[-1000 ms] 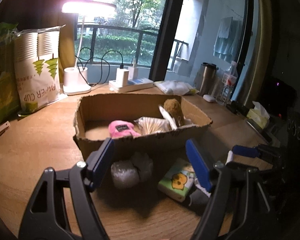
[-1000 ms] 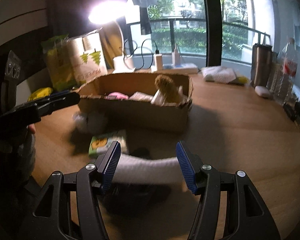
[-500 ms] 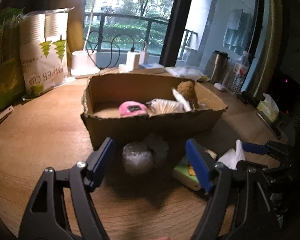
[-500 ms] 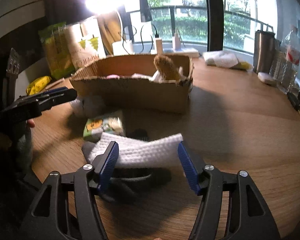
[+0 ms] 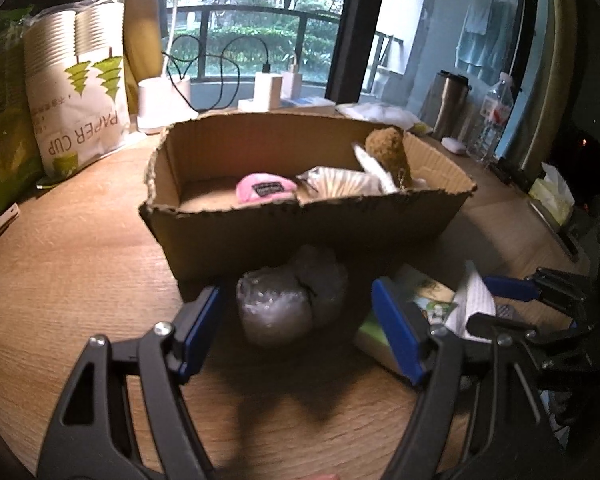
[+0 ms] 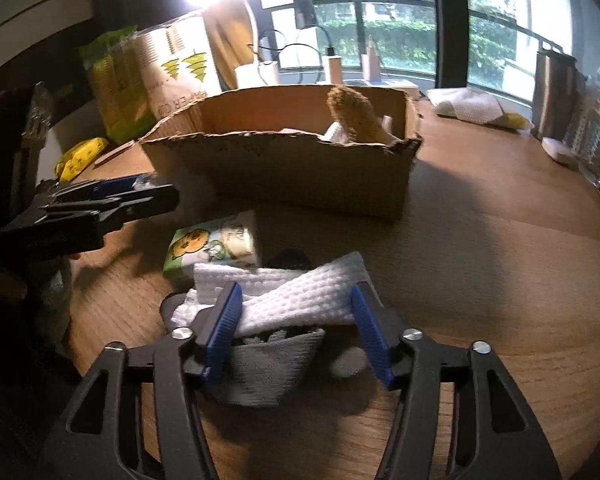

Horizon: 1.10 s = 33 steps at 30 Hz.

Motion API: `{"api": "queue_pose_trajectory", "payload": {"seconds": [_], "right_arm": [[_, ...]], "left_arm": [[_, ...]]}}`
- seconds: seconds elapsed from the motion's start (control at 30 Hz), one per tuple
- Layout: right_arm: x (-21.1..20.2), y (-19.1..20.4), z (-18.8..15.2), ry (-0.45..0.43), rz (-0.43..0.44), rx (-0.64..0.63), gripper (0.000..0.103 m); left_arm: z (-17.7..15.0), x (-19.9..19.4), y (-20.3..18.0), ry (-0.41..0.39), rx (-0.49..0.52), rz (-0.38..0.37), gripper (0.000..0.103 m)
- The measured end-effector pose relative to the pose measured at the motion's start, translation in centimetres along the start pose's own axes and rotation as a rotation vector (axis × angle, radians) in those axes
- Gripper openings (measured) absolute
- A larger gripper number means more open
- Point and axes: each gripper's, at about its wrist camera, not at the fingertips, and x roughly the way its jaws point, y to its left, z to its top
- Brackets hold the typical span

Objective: Organize soft objects
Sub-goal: 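Lift the white towel with the right tool, then grasp the clear plastic bag with the left tool and lift it toward the box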

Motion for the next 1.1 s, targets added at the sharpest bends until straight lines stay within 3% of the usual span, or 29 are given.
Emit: {"api": "queue_pose_trajectory", "payload": {"seconds": [0.27, 0.4, 0.77, 1.1], "right_arm": [[0.3, 1.1, 0.0, -0.008, 0.015, -0.067, 0.023], [-0.1, 1.2, 0.0, -0.028, 0.011, -0.072, 0.016], [-3.1, 0.5, 1.7, -0.157, 0.011, -0.056, 0.016], [-3.9, -0.2, 2.3, -0.191, 0.000, -0.050, 0.016]], "left_arm": [[0.1, 0.7, -0.5, 0.026, 0.021, 0.003, 0.075], [0.1, 0.7, -0.6, 0.024, 0.030, -0.006, 0.074], [0.0, 0.6, -1.0, 0.028, 0.056, -0.025, 0.044], [0.4, -0.8, -1.0, -0.014, 0.059, -0.040, 0.040]]}}
